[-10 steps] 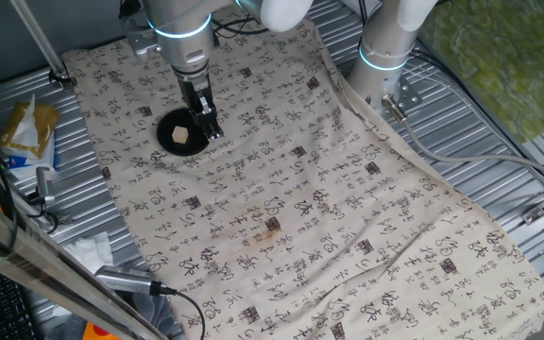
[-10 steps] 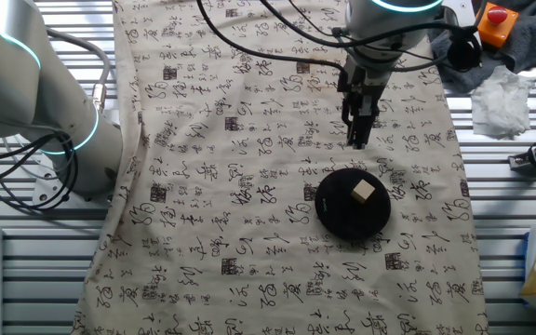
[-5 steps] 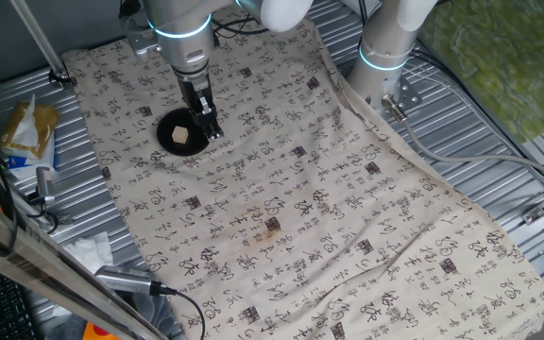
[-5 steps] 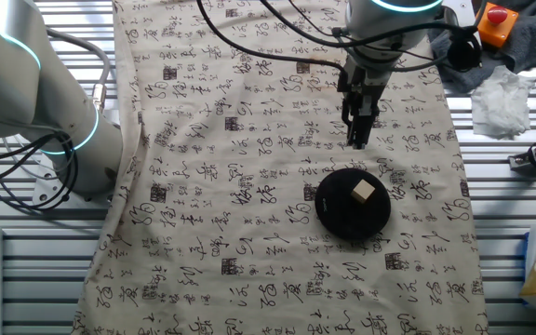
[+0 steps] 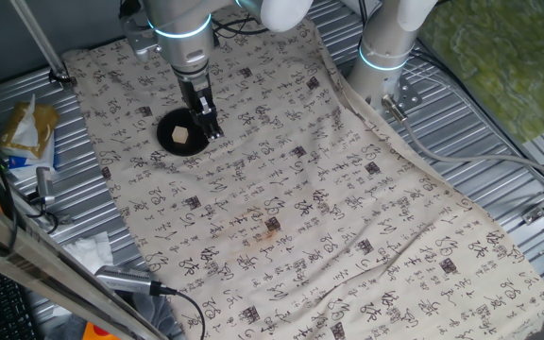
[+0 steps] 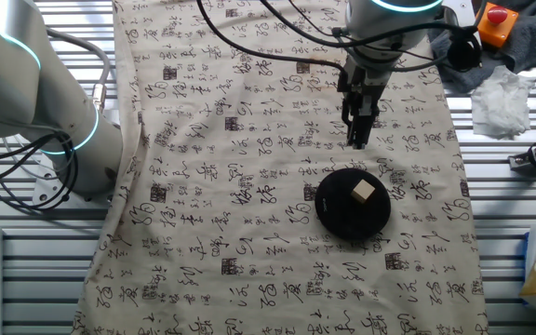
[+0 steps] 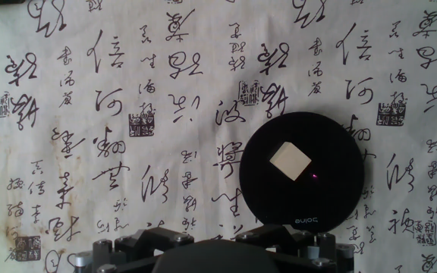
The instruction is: Remove the object from the scale
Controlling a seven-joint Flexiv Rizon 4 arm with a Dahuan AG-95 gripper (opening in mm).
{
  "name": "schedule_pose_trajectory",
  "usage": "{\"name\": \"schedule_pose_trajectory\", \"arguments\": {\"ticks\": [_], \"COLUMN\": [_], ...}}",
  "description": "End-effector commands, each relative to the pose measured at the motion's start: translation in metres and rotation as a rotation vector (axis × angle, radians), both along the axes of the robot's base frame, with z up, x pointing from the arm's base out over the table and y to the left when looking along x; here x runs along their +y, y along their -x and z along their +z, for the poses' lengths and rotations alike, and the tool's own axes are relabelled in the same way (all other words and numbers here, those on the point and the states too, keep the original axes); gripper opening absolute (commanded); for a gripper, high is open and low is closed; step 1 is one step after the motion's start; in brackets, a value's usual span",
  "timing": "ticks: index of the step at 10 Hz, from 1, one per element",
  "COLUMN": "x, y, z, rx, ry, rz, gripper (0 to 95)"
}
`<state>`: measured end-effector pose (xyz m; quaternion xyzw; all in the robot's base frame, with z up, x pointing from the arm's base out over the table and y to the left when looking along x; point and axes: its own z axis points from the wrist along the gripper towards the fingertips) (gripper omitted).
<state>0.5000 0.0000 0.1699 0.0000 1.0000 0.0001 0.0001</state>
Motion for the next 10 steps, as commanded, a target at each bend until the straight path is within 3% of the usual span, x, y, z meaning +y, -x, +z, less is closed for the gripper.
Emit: {"name": "schedule_pose_trajectory", "arguments": {"ticks": [1,10], "x": [0.0,0.0021], "y": [0.0,0.0013], "z": [0.0001,0.0054], "rx": [-0.096,-0.09], "ry": [-0.038,-0.022], "rz": [0.187,0.196], "gripper": [0.0,0.0]}}
